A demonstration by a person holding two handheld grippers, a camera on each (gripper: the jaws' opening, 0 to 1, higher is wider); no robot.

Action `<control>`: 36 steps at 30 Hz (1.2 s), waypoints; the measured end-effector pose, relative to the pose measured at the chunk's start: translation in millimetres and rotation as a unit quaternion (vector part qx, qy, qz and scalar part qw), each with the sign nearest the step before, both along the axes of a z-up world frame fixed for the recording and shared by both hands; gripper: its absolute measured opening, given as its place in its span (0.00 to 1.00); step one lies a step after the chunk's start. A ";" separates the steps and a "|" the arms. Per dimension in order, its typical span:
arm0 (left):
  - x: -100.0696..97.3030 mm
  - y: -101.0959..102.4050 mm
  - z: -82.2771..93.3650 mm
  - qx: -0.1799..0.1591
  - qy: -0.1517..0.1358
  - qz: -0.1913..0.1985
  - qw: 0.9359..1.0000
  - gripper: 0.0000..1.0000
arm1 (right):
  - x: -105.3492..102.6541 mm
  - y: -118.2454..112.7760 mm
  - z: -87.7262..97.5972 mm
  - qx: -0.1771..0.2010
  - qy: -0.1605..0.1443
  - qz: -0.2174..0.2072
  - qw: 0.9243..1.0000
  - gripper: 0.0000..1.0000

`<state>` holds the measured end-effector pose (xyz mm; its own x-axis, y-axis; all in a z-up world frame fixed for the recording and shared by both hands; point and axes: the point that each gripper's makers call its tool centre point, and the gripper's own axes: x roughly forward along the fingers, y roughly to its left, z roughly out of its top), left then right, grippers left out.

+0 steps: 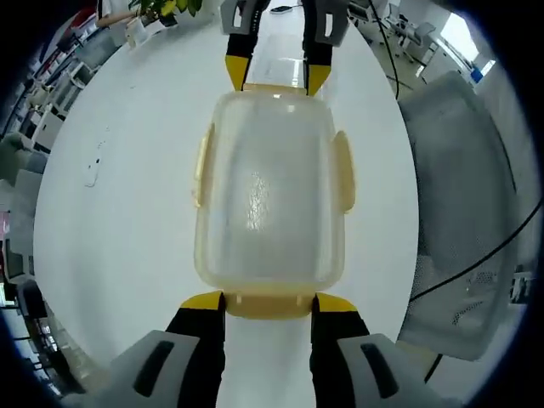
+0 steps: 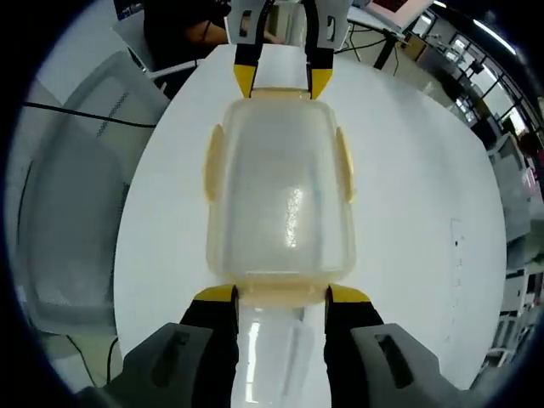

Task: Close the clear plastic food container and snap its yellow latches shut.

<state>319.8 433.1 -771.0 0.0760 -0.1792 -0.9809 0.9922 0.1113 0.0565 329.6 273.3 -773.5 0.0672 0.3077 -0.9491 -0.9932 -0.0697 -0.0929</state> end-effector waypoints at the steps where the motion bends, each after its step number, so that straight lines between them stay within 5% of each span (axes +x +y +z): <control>1: 0.1 -6.0 1.1 0.001 -0.001 -0.002 1.000 0.33 | -0.9 -6.0 1.5 -0.001 -0.001 -0.001 1.000 0.35; 19: 5.2 -142.0 4.8 -0.006 0.002 -0.059 0.998 0.33 | -15.3 -141.3 11.6 -0.016 -0.003 -0.062 0.998 0.35; 28: -0.5 -177.6 -5.7 -0.001 0.020 -0.075 0.997 0.33 | -20.4 -176.8 2.9 -0.022 0.014 -0.071 0.997 0.36; 36: -1.5 -188.5 -12.6 0.005 0.032 -0.081 0.996 0.33 | -25.2 -188.5 -10.4 -0.023 0.027 -0.078 0.996 0.36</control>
